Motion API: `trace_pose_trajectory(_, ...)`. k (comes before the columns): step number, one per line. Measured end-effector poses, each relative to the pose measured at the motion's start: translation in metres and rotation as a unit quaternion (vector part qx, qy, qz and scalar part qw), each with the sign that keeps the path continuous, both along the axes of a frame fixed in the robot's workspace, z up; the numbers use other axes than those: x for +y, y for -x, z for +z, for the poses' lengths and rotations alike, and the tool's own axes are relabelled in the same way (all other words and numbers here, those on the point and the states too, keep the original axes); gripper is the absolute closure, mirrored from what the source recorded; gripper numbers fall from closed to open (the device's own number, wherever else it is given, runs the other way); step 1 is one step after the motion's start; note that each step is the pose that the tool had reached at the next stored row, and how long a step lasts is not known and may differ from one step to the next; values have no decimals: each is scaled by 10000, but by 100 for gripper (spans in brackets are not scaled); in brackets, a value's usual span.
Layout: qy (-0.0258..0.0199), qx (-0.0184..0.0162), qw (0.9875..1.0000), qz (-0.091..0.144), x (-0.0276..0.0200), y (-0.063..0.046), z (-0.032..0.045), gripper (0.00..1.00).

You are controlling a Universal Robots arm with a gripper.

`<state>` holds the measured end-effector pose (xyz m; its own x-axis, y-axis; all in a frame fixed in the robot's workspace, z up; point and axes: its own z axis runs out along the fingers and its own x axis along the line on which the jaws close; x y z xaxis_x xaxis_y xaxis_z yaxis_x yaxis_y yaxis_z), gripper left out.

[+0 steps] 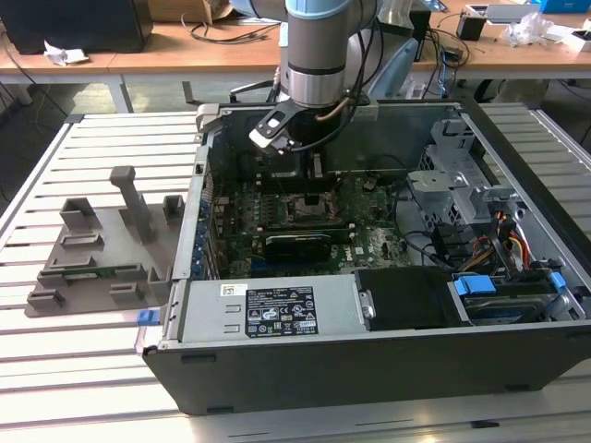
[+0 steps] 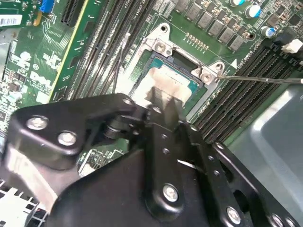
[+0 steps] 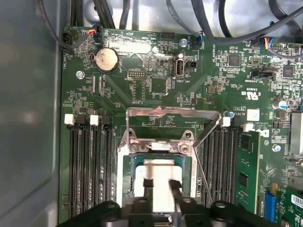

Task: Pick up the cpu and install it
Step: 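Place the cpu into insertion slot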

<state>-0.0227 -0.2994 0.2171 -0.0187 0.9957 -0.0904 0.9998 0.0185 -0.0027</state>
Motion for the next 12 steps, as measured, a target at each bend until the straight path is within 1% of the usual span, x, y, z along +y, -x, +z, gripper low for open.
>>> trace_pose_trajectory(2,-15,0,10000,0,-32,0,1,89)
trace_pose_trajectory(5,-44,0,10000,0,-58,0,4,89)
trace_pose_trajectory(6,-51,0,10000,-1,-58,0,18,89)
trace_pose_trajectory(7,-52,0,10000,0,-58,0,48,89)
trace_pose_trajectory(8,-52,0,10000,-1,-59,0,114,89)
trace_pose_trajectory(9,-52,0,10000,0,-58,0,162,89)
trace_pose_trajectory(12,-52,1,10000,0,-58,-1,247,89)
